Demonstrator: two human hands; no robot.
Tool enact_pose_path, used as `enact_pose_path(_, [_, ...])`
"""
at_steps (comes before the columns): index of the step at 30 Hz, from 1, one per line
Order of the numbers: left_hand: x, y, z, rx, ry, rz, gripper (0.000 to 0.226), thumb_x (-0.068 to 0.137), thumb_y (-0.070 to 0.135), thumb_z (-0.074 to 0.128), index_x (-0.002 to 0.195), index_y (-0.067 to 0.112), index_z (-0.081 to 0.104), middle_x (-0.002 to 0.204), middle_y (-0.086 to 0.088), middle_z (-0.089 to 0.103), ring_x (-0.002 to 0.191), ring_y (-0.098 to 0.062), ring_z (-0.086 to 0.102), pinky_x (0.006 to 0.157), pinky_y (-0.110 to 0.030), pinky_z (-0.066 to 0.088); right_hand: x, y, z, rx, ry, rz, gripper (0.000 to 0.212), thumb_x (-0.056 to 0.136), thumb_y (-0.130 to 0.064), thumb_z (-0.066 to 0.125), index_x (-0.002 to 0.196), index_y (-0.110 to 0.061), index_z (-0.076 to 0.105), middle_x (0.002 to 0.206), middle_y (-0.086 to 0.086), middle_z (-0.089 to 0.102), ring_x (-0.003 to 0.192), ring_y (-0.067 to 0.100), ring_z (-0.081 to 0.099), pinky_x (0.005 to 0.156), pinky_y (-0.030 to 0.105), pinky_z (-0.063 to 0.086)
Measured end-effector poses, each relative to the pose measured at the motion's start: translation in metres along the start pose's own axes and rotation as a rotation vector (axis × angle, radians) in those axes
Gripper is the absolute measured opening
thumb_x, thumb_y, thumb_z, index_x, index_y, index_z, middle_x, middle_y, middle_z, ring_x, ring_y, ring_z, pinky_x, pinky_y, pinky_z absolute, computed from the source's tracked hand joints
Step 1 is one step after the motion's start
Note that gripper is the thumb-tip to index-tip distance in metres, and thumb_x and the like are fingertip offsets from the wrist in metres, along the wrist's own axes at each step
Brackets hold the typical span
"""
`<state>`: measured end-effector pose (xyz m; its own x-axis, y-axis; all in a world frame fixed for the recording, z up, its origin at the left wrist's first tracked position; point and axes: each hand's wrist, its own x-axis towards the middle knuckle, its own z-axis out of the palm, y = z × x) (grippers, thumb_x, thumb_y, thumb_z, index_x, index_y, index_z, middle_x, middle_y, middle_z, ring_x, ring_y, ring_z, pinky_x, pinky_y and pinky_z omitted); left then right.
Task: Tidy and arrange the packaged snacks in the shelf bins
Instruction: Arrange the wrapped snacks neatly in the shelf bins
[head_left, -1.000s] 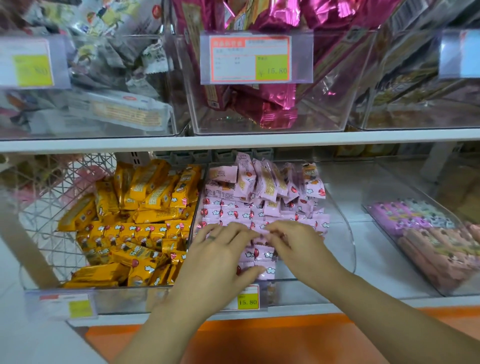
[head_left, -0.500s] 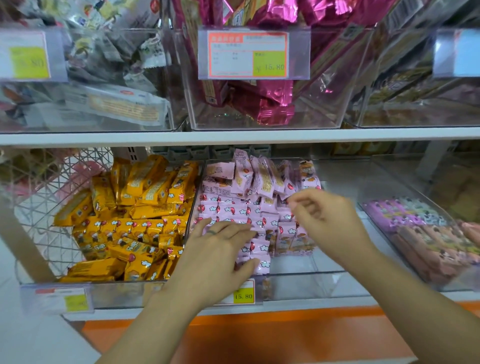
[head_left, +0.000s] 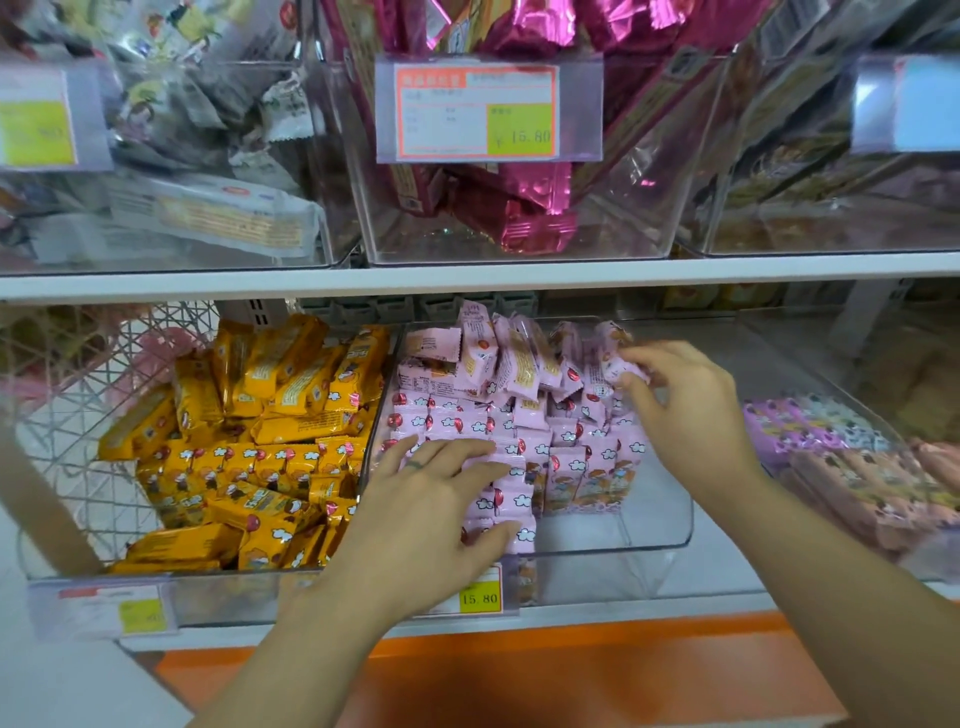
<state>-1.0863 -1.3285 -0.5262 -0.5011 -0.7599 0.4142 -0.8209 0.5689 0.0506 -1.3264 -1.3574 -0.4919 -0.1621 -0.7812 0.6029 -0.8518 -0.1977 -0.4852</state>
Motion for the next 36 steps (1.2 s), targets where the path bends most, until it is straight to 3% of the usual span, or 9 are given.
enact_pose_path(4, [0.003,0.008,-0.004,-0.128,0.098,-0.005,0.042,0.084,0.055,0.044,0.116,0.036,0.062,0.121,0.016,0.061,0.107,-0.01,0.058,0.104,-0.035,0.034,-0.013,-0.005,-0.019,0.09,0.139,-0.06,0.021,0.088,-0.006,0.064,0.107,-0.007,0.07,0.102,0.0,0.065,0.086,0.004,0.056,0.081,-0.002,0.033])
enact_pose_path(7, [0.009,0.019,-0.011,-0.363,0.138,-0.051,0.045,0.089,0.049,0.046,0.133,0.042,0.044,0.13,0.02,0.05,0.109,-0.006,0.054,0.096,-0.034,0.043,-0.034,-0.022,-0.037,0.243,0.165,-0.182,0.017,0.087,-0.014,0.065,0.104,-0.012,0.07,0.096,-0.01,0.062,0.084,-0.008,0.055,0.081,-0.001,0.036])
enact_pose_path(10, [0.014,0.03,-0.016,-0.462,0.214,0.031,0.056,0.087,0.046,0.047,0.139,0.047,0.026,0.141,0.022,0.032,0.103,-0.005,0.053,0.085,-0.032,0.051,-0.055,-0.042,-0.046,0.415,0.066,-0.267,0.015,0.086,-0.023,0.061,0.1,-0.024,0.067,0.101,-0.015,0.064,0.085,-0.007,0.06,0.079,0.003,0.041])
enact_pose_path(17, [0.018,0.03,-0.01,-0.417,0.339,0.019,0.046,0.076,0.03,0.052,0.121,0.037,0.046,0.121,0.019,0.045,0.105,-0.004,0.051,0.078,-0.032,0.052,-0.055,-0.054,-0.04,0.758,-0.25,-0.092,0.007,0.083,-0.03,0.069,0.089,-0.034,0.071,0.09,-0.011,0.07,0.078,0.004,0.067,0.066,0.018,0.052])
enact_pose_path(20, [0.013,0.025,-0.011,-0.45,0.276,-0.073,0.047,0.082,0.031,0.069,0.119,0.045,0.044,0.105,0.019,0.054,0.091,0.004,0.05,0.07,-0.02,0.047,-0.032,-0.03,-0.035,0.46,-0.19,0.003,0.008,0.087,-0.023,0.066,0.087,-0.031,0.068,0.083,-0.014,0.068,0.079,-0.001,0.062,0.07,0.017,0.051])
enact_pose_path(23, [0.007,0.022,-0.014,-0.496,0.293,-0.155,0.039,0.079,0.054,0.061,0.112,0.046,0.043,0.072,0.023,0.048,0.07,0.009,0.051,0.059,-0.007,0.038,-0.014,-0.008,-0.019,-0.078,-0.271,-0.057,0.019,0.087,-0.026,0.065,0.106,-0.026,0.068,0.104,-0.007,0.061,0.098,0.015,0.058,0.096,0.033,0.038])
enact_pose_path(27, [0.004,0.019,-0.019,-0.566,0.297,-0.209,0.044,0.069,0.069,0.051,0.106,0.051,0.037,0.07,0.02,0.053,0.077,-0.002,0.051,0.066,-0.019,0.043,-0.007,-0.008,-0.001,-0.399,-0.284,-0.086,0.034,0.089,-0.042,0.058,0.121,-0.031,0.059,0.11,-0.005,0.063,0.111,0.022,0.05,0.104,0.036,0.02])
enact_pose_path(33, [0.001,0.015,-0.019,-0.711,0.287,-0.28,0.066,0.071,0.072,0.055,0.121,0.029,0.048,0.09,0.013,0.067,0.086,-0.004,0.063,0.076,-0.031,0.054,0.003,-0.003,0.011,-0.454,-0.203,-0.096,0.013,0.087,-0.033,0.064,0.094,-0.023,0.067,0.079,-0.005,0.068,0.098,0.023,0.053,0.105,0.037,0.018])
enact_pose_path(36, [0.003,0.017,-0.022,-0.802,0.285,-0.27,0.045,0.078,0.062,0.059,0.111,0.033,0.048,0.092,0.015,0.067,0.088,-0.004,0.063,0.076,-0.032,0.052,0.004,-0.002,0.001,-0.245,-0.078,-0.073,0.003,0.086,-0.019,0.064,0.084,-0.02,0.066,0.073,-0.005,0.062,0.085,0.022,0.054,0.088,0.033,0.029])
